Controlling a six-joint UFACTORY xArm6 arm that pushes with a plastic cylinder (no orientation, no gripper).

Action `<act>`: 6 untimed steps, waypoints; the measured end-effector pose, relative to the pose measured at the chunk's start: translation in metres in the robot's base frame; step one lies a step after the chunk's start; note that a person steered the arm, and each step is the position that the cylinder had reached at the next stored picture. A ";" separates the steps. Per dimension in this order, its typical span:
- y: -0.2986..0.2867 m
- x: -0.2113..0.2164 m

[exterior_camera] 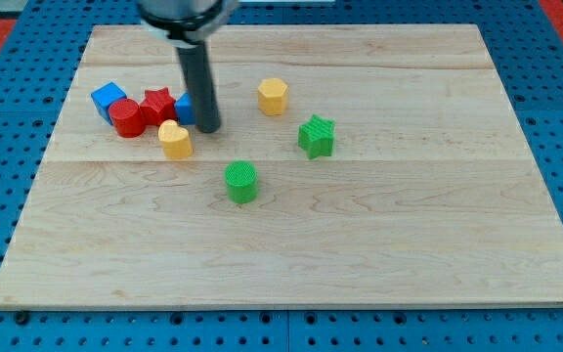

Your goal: Move the yellow heart towards the center left

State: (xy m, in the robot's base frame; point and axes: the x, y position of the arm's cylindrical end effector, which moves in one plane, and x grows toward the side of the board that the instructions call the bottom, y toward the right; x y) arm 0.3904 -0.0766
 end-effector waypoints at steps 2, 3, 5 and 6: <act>-0.046 0.018; -0.067 0.025; -0.067 0.025; -0.067 0.054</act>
